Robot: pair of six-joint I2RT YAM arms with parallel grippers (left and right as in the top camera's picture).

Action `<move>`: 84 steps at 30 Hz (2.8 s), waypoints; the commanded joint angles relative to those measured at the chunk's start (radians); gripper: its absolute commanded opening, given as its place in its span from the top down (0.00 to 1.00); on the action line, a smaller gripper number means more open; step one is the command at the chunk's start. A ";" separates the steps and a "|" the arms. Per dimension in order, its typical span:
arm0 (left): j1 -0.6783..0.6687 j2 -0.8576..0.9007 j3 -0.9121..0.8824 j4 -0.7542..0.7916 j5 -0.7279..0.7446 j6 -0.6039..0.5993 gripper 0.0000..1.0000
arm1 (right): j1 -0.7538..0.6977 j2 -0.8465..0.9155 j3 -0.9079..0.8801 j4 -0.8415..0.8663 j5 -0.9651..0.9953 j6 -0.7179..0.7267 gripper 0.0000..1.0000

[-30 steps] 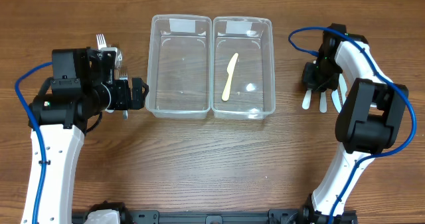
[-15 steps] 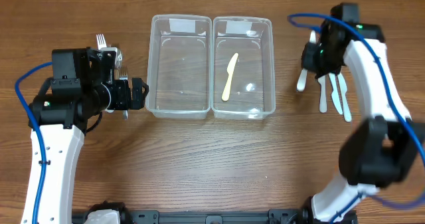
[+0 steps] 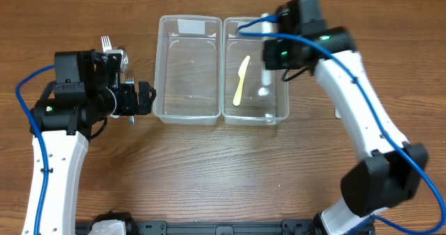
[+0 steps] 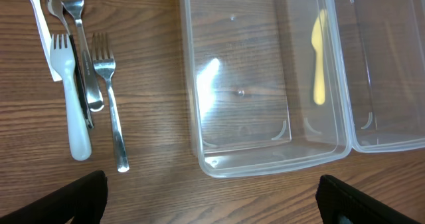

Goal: Pack container
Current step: 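Carry white knife into right container and release it, then lower right gripper and grasp the next white plastic knife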

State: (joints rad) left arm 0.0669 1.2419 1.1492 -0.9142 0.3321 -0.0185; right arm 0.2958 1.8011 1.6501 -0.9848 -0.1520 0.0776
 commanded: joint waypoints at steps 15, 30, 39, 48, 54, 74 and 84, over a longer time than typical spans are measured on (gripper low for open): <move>-0.002 0.007 0.025 -0.002 0.000 0.019 0.00 | 0.050 0.263 -0.072 0.120 0.066 0.005 0.86; -0.002 0.007 0.025 -0.002 0.000 0.019 0.00 | -0.047 -0.047 0.093 0.003 0.213 0.005 0.43; -0.002 0.007 0.025 -0.002 0.000 0.019 0.00 | -0.370 -0.029 0.046 -0.013 0.201 0.005 0.39; -0.002 0.007 0.025 -0.002 0.000 0.019 0.00 | -0.508 0.170 0.012 -0.008 0.174 -0.008 0.36; -0.002 0.007 0.025 -0.002 0.000 0.019 0.00 | -0.522 0.307 0.011 -0.012 0.178 -0.069 0.39; -0.002 0.007 0.025 -0.002 0.000 0.019 0.00 | -0.521 0.370 -0.106 0.038 0.174 -0.085 0.55; -0.002 0.007 0.025 -0.002 0.000 0.019 0.00 | -0.521 0.370 -0.125 0.027 0.178 -0.075 0.91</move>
State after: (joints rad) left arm 0.0669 1.2419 1.1492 -0.9146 0.3317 -0.0185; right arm -0.2237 2.1590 1.5612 -0.9455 0.0486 -0.0071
